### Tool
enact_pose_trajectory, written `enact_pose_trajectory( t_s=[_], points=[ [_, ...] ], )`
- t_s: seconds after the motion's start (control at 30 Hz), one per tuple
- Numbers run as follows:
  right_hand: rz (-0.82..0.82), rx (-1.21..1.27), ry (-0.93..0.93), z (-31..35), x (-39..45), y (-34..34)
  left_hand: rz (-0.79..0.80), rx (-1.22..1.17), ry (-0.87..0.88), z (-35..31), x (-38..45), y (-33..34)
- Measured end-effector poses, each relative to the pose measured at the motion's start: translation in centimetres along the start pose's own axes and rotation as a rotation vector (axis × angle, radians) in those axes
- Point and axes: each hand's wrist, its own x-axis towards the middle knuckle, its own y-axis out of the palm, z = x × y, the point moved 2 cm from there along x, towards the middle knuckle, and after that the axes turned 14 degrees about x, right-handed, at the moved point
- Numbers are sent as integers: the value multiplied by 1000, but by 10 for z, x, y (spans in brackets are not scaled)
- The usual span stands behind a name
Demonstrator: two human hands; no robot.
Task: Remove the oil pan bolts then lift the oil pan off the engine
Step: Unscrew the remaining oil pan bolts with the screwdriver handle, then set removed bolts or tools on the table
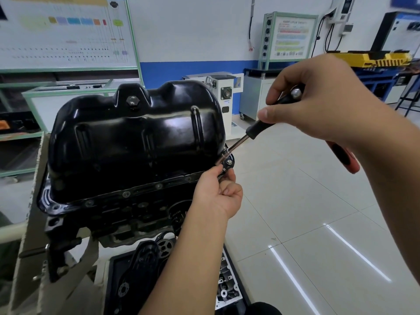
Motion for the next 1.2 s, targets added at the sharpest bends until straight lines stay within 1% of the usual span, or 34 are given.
enact_pose_trajectory(
  t_s=[0.23,0.57,0.7,0.8,0.87,1.0,1.1,1.2],
  points=[
    [-33,62,24,1,-4,-4,51,-49,-44,0,-2,1],
    [-56,162,71,-9,-5,-1,13,-5,-82,-3,-6,17],
    [-80,189,85,-12,-6,-5,56,-38,-113,-5,-9,19],
    [-84,234,72,-15,-10,-8,105,-4,-106,-2,-15,13],
    [-81,309,63,-17,-13,-9,155,-3,-78,0,-24,6],
    [-56,491,53,-13,-12,-5,179,-52,52,-15,-48,-2],
    [-27,638,26,1,-8,6,220,-118,136,-37,-79,-10],
    [19,753,-29,26,-3,29,232,-236,245,-63,-112,-32]
  ],
)
